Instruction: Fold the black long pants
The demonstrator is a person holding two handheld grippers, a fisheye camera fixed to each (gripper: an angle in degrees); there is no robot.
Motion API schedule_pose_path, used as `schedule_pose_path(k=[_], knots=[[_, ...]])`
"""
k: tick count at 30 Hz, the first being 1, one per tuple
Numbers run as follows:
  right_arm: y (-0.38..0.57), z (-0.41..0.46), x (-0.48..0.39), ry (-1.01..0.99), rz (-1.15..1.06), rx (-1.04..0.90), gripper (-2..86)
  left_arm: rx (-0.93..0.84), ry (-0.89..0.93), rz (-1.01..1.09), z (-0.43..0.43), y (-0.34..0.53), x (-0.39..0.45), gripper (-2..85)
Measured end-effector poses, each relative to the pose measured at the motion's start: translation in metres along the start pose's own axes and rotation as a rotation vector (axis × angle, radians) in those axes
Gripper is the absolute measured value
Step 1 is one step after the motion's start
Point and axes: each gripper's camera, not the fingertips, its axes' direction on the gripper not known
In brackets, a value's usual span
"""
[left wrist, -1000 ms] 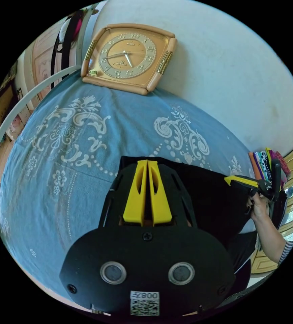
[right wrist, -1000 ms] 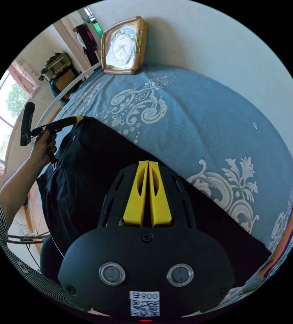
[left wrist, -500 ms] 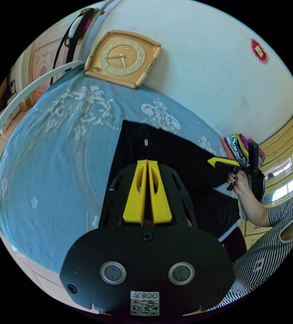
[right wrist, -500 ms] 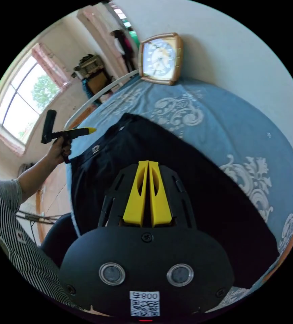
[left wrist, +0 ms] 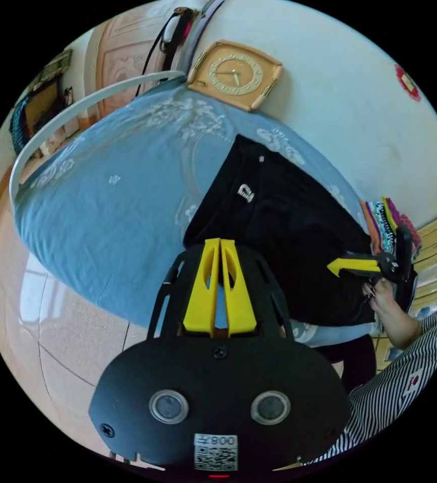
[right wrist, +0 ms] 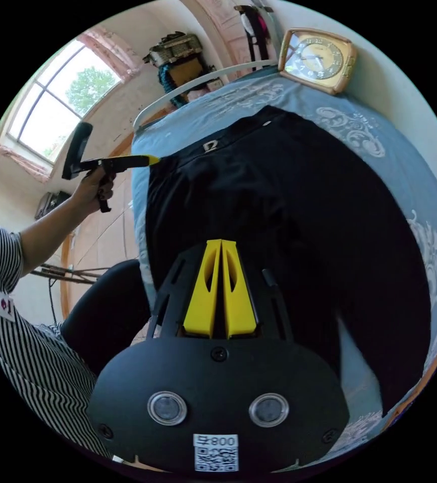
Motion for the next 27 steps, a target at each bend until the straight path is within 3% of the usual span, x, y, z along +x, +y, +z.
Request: schedule_pose_path(k=[6, 8, 12, 20, 27], knots=[[0.011, 0.017, -0.021, 0.081, -0.041, -0.064, 0.2, -0.017, 0.018, -0.069, 0.032, 0.002, 0.007, 0.2], [0.011, 0.014, -0.022, 0.095, -0.062, -0.07, 0.2, 0.066, -0.033, -0.034, 0.026, -0.008, 0.031, 0.3], [0.011, 0.003, -0.009, 0.027, -0.04, -0.079, 0.3, 0.139, 0.049, 0.021, 0.04, -0.043, 0.061, 0.9], [0.02, -0.055, 0.039, -0.073, 0.053, 0.004, 0.4, 0.127, 0.133, 0.242, 0.136, -0.191, 0.172, 4.2], [0.0, -0.121, 0.119, 0.095, 0.137, 0.104, 1.9, 0.011, 0.055, 0.37, 0.221, -0.33, 0.259, 6.3]])
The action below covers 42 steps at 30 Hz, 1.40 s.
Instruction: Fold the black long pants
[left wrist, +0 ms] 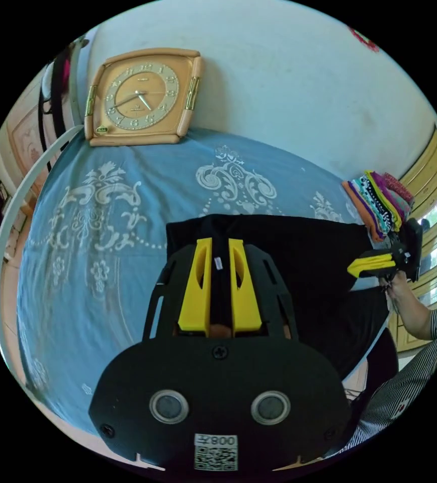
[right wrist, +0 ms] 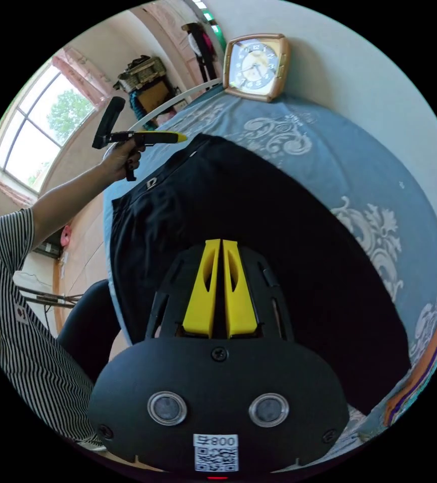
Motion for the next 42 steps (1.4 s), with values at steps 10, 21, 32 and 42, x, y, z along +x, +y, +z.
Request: schedule_pose_path(k=[10, 21, 32, 42], knots=[[-0.082, -0.015, 0.056, 0.148, -0.033, -0.047, 6.5, -0.346, -0.241, 0.29, 0.14, -0.202, 0.071, 7.9], [-0.127, 0.007, 0.058, 0.247, -0.108, -0.189, 7.8, -0.474, -0.199, 0.483, 0.245, -0.324, 0.138, 6.4], [-0.148, -0.007, 0.049, 0.307, -0.152, -0.243, 7.8, -0.522, -0.269, 0.59, 0.301, -0.413, 0.195, 5.3], [-0.169, -0.014, 0.051, 0.28, -0.177, -0.388, 7.3, -0.55, -0.267, 0.608, 0.314, -0.467, 0.209, 3.8]])
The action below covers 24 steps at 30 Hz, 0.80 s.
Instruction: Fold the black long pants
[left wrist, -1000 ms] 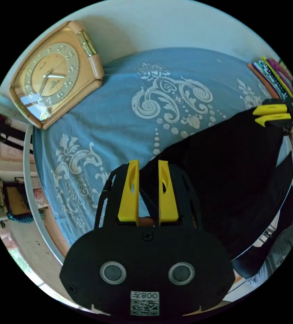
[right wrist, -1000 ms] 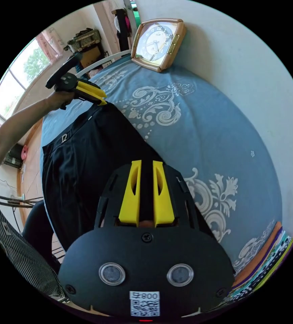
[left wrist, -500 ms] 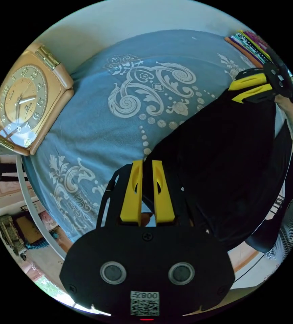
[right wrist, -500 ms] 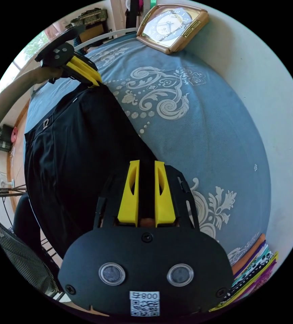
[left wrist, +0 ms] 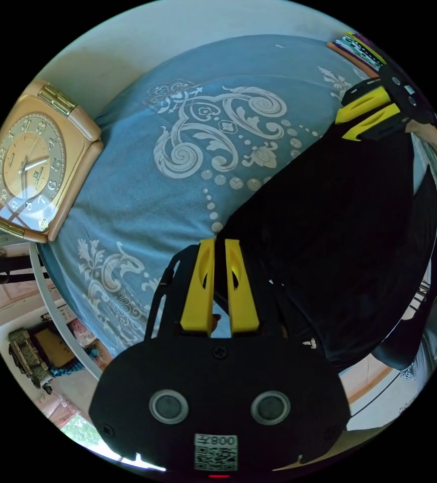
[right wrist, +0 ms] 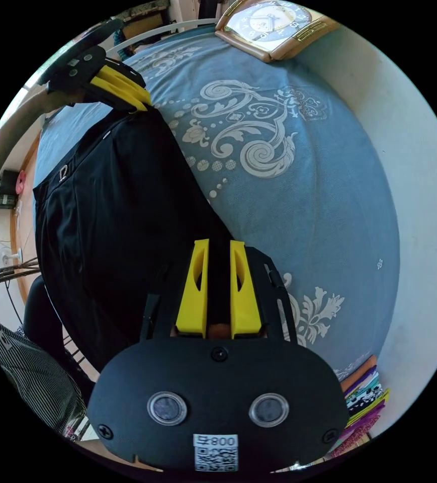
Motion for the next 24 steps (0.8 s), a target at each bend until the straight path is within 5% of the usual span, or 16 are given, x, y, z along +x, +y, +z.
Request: schedule_pose_path(k=[24], knots=[[0.083, -0.014, -0.016, -0.008, 0.203, 0.079, 1.1, -0.001, -0.104, -0.212, -0.088, 0.049, -0.061, 2.3]])
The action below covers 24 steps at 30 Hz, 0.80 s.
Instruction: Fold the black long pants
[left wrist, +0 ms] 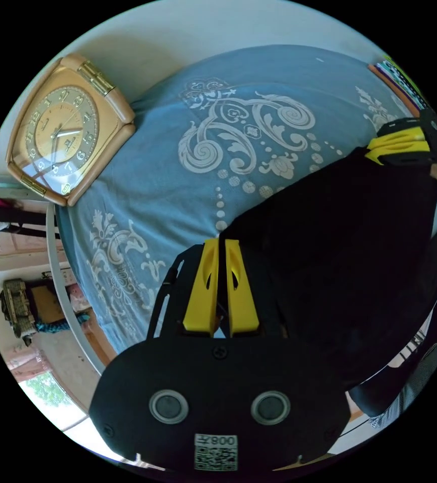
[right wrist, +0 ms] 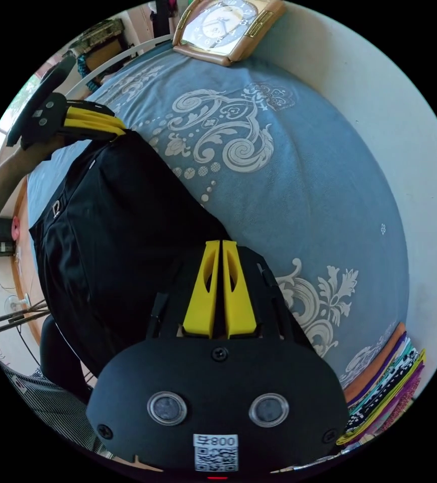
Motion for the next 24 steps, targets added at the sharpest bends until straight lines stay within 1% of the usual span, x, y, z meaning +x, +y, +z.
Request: schedule_pose_path(k=[2, 5, 11, 19, 24], knots=[[0.007, -0.001, -0.005, 0.027, -0.013, -0.014, 0.7, -0.003, 0.01, -0.032, -0.016, 0.013, -0.018, 2.2], [0.02, -0.005, -0.007, 0.022, -0.006, -0.024, 0.3, 0.022, -0.01, -0.025, -0.043, 0.034, -0.035, 2.0], [0.065, -0.023, -0.007, -0.048, 0.052, 0.049, 0.2, 0.065, -0.052, 0.009, -0.094, 0.086, -0.068, 2.3], [0.13, -0.057, -0.039, 0.02, 0.032, 0.113, 0.2, 0.136, -0.079, -0.001, -0.169, 0.167, -0.113, 2.4], [0.171, -0.074, -0.062, 0.039, 0.032, 0.156, 0.2, 0.184, -0.066, -0.018, -0.216, 0.224, -0.143, 2.1]])
